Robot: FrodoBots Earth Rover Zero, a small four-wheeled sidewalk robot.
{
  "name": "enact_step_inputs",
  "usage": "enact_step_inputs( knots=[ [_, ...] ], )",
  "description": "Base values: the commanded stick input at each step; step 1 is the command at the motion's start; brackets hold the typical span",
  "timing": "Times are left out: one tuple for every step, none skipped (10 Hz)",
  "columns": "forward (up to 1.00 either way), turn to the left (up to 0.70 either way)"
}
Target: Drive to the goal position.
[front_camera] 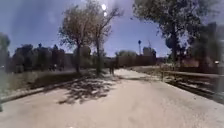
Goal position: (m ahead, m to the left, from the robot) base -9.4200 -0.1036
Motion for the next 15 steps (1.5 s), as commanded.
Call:
enact_step_inputs(
  knots=[
    [0.85,-0.22],
    [0.85,-0.02],
    [0.85,0.0],
    [0.85,0.0],
    [0.85,0.0],
    [0.85,0.0],
    [0.85,0.0],
    [0.85,0.0],
    [0.85,0.0],
    [0.85,0.0],
    [0.85,0.0],
    [0.85,0.0],
    [0.85,0.0],
    [0.85,0.0],
    [0.85,0.0]
  ],
)
